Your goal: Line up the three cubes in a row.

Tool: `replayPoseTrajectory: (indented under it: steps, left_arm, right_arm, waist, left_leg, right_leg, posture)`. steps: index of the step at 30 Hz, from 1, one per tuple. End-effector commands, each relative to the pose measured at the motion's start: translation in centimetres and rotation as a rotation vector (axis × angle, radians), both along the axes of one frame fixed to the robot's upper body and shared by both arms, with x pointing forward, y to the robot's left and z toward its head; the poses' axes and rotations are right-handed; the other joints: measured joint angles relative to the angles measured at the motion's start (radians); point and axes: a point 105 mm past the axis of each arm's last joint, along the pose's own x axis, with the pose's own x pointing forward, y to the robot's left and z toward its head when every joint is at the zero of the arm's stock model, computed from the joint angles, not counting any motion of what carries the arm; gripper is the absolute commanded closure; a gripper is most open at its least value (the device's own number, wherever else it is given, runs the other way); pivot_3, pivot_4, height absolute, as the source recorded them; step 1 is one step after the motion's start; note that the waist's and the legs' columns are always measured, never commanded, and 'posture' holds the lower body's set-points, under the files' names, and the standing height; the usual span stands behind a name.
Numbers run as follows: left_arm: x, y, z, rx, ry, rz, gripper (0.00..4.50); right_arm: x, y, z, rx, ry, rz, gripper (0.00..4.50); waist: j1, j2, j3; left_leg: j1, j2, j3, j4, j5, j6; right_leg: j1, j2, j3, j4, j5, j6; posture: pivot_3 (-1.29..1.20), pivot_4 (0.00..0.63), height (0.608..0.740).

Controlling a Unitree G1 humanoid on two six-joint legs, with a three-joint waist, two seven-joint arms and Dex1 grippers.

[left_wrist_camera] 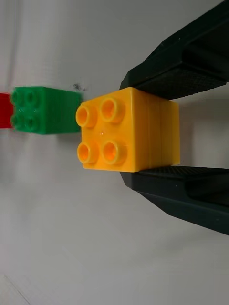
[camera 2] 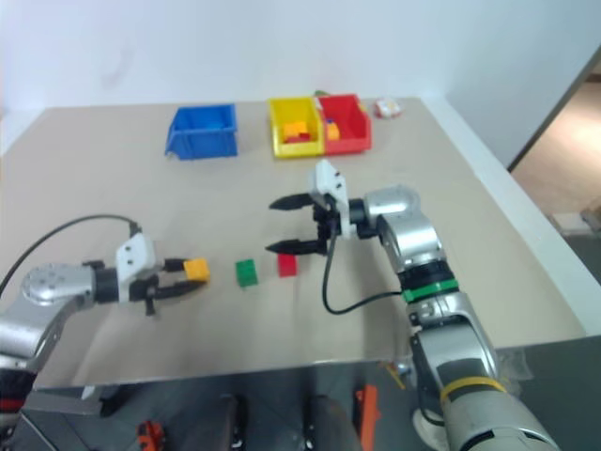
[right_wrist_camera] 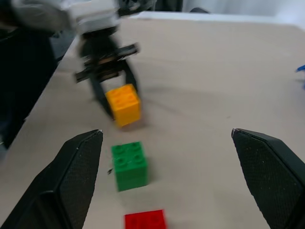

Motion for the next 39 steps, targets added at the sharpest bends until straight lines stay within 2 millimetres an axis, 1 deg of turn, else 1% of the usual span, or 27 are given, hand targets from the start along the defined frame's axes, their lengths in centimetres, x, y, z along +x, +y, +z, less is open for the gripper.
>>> replayPoseTrajectory:
  steps: [1,4,8,17,19,21,23,29,34,39]
  left_arm:
    - [0.3,0.1,-0.3,0.035,0.013,-0.074,3.17]
    - [0.6,0.0,-0.4,0.037,0.022,-0.110,3.17]
    - [0.7,-0.1,-0.3,0.036,0.024,-0.141,3.17]
    - [0.0,0.1,0.1,0.027,0.030,-0.160,3.17]
    - [-0.3,0.1,-0.1,0.025,0.036,-0.159,3.17]
    - [-0.7,0.2,-1.0,0.044,0.051,-0.158,3.17]
    - [-0.8,0.3,-1.5,0.051,0.060,-0.150,3.17]
    - [-0.5,0.6,-1.8,0.052,0.051,-0.117,3.17]
    - [0.0,1.0,-1.4,0.049,0.036,-0.095,3.17]
    - [-0.1,1.5,-0.9,0.058,0.035,-0.097,3.17]
  right_arm:
    - [-0.4,-0.2,0.9,0.001,-0.055,0.007,0.00]
    - [-0.4,-0.5,0.9,-0.003,-0.058,-0.004,0.00]
    - [-0.3,-0.9,1.0,-0.006,-0.067,-0.021,0.00]
    - [-0.6,-1.4,0.8,-0.016,-0.067,-0.033,0.00]
    - [-0.6,-1.5,0.8,-0.017,-0.066,-0.035,0.00]
    - [-0.6,-1.4,0.7,-0.021,-0.068,-0.035,0.00]
    - [-0.5,-1.4,0.7,-0.024,-0.069,-0.034,0.00]
    - [-0.5,-1.5,0.7,-0.029,-0.070,-0.030,0.00]
    - [-0.5,-1.5,0.8,-0.034,-0.072,-0.028,0.00]
    - [-0.5,-1.6,0.8,-0.036,-0.073,-0.030,0.00]
  waist:
    - [-0.004,0.000,0.000]
    - [-0.004,0.000,0.000]
    - [-0.002,0.000,0.000]
    - [-0.002,0.000,0.000]
    - [-0.003,0.000,0.000]
    - [-0.003,0.000,0.000]
    - [-0.003,0.000,0.000]
    - [-0.002,0.000,0.000]
    - [-0.002,0.000,0.000]
    - [-0.002,0.000,0.000]
  left_leg:
    - [0.000,0.000,0.000,0.000,0.000,0.000]
    - [-0.001,0.000,0.000,0.000,-0.001,0.000]
    - [-0.001,0.001,-0.001,-0.001,-0.001,0.000]
    - [0.000,0.000,-0.001,0.000,-0.001,0.000]
    - [0.000,0.000,-0.001,0.000,-0.001,0.000]
    - [0.000,0.001,-0.001,0.000,-0.001,0.000]
    - [0.000,0.001,-0.001,0.000,-0.001,0.000]
    - [0.000,0.001,-0.001,0.001,-0.001,0.000]
    - [0.000,0.001,-0.001,0.001,-0.001,0.000]
    - [0.001,0.001,-0.001,0.002,-0.001,0.000]
  right_leg:
    - [0.000,0.000,0.001,0.000,0.000,0.001]
    - [0.000,0.001,0.000,0.000,0.001,0.006]
    - [-0.001,0.002,0.000,0.000,0.001,0.005]
    - [0.000,0.001,0.000,0.001,0.001,0.005]
    - [0.000,0.001,0.000,0.001,0.001,0.005]
    - [0.000,0.001,0.000,0.001,0.001,0.005]
    - [0.000,0.002,0.000,0.001,0.001,0.005]
    - [0.000,0.002,0.000,0.002,0.000,0.004]
    - [0.000,0.002,0.000,0.002,0.000,0.003]
    - [0.000,0.002,0.001,0.003,-0.001,0.001]
  posture:
    - [0.00,0.150,0.740]
    - [0.00,0.150,0.740]
    - [0.00,0.150,0.740]
    - [0.00,0.150,0.740]
    - [0.00,0.150,0.740]
    - [0.00,0.150,0.740]
    - [0.00,0.150,0.740]
    - [0.00,0.150,0.740]
    - [0.00,0.150,0.740]
    - [0.00,0.150,0.740]
